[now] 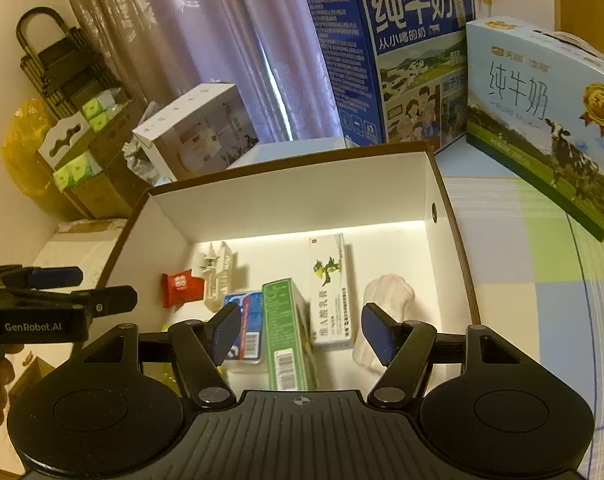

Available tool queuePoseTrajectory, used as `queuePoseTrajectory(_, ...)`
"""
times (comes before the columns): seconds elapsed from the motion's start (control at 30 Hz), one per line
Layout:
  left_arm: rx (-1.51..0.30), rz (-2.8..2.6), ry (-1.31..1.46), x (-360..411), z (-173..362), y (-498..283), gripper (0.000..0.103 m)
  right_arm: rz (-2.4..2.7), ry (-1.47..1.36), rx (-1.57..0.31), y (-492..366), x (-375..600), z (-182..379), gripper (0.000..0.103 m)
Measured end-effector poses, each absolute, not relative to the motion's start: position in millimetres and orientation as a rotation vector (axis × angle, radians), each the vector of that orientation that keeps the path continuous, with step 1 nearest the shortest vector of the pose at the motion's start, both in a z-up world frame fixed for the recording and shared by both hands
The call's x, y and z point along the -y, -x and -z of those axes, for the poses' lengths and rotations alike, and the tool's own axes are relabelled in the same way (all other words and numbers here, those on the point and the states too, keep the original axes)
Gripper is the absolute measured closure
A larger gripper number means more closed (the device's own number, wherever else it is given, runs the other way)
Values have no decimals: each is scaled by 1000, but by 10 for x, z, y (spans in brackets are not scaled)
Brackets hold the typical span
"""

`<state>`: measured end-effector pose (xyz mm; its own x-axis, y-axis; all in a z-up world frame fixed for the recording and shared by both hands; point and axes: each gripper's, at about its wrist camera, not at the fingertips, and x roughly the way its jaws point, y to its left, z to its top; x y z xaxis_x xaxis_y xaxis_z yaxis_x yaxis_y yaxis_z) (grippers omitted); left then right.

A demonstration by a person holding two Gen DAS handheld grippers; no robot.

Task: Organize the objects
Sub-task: 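Withdraw both tools from the brown box toward the scrunchie and blue tube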

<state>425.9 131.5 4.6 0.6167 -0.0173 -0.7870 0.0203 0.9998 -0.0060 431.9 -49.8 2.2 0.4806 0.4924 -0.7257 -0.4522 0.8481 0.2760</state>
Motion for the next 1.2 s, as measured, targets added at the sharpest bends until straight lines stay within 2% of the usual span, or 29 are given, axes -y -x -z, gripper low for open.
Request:
queuePoseTrajectory(0.67,-897,12,56,-1177,-204,-3438,16,-554,-90,-887,-3594,774,-206,38)
queuePoseTrajectory(1.2,-942,12,59,-1084,-122,-2838,16,-559,-89,-936,-3047,976,-66,38)
